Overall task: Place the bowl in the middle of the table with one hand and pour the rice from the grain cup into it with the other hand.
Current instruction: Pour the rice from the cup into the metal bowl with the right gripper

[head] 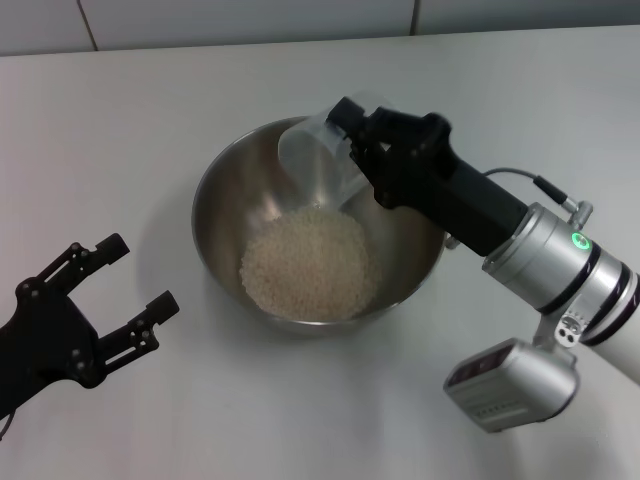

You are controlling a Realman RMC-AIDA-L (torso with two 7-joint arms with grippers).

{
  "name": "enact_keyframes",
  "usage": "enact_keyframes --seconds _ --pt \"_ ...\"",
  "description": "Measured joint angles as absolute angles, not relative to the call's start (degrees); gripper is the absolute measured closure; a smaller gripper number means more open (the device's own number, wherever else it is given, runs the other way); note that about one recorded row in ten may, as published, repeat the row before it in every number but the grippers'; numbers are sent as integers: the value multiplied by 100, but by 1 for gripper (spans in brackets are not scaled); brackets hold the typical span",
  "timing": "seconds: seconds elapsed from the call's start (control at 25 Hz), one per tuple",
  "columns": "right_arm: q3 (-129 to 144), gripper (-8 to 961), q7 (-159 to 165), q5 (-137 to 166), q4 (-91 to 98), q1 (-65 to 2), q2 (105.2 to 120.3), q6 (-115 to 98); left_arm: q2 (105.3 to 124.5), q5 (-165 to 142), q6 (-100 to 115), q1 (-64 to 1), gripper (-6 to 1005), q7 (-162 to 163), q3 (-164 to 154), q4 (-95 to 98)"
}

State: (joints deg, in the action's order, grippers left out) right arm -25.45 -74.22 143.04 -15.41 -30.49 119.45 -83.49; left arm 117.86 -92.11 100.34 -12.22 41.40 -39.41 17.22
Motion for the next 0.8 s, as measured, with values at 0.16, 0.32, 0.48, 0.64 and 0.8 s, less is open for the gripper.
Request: enact_keyframes --seconds 0.16,0.32,0.48,0.64,0.8 --pt "-2766 933 -5013 14241 -1849 -2750 11965 -8309 11785 -9211 10054 -1221 138 4139 -3947 1723" --pt "-2798 933 -3398 14107 -1870 -2712 11969 -8250 11786 -9211 10084 -1227 138 4139 -3944 1723" --pt "-2837 934 -1612 14044 -1837 -2727 11971 -8133 11786 -9211 10113 -1232 138 4140 -3934 1723" --pt "-2932 934 -232 14016 -1823 -2787 11964 -7924 11786 -9211 10118 -1251 138 4146 -3935 1723" --pt "-3024 934 545 14012 -1813 -2796 11959 -7838 11786 -9211 10124 -1240 138 4148 -3927 1742"
